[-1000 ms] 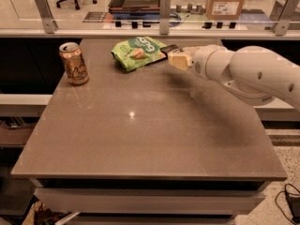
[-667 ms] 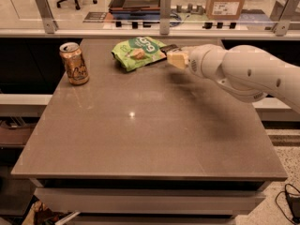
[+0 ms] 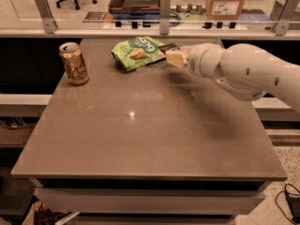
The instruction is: Move rxbar chocolate near green rice chip bag
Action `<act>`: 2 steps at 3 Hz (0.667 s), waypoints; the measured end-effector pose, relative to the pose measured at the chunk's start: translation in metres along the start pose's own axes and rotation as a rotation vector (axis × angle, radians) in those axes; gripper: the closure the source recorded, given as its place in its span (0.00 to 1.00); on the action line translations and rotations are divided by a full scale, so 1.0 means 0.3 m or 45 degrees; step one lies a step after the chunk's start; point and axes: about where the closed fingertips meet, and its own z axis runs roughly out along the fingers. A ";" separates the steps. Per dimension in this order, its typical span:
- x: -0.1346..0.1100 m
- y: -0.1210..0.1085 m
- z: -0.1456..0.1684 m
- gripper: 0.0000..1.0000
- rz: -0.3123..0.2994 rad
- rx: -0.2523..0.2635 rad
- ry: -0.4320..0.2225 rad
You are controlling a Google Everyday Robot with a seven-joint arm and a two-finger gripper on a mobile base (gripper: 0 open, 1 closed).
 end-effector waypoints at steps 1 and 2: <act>-0.007 0.005 -0.002 0.36 -0.002 -0.002 -0.003; -0.014 0.010 -0.003 0.12 -0.005 -0.004 -0.006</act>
Offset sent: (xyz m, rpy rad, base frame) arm -0.0005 0.0013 0.0018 -0.0003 -0.0024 0.0017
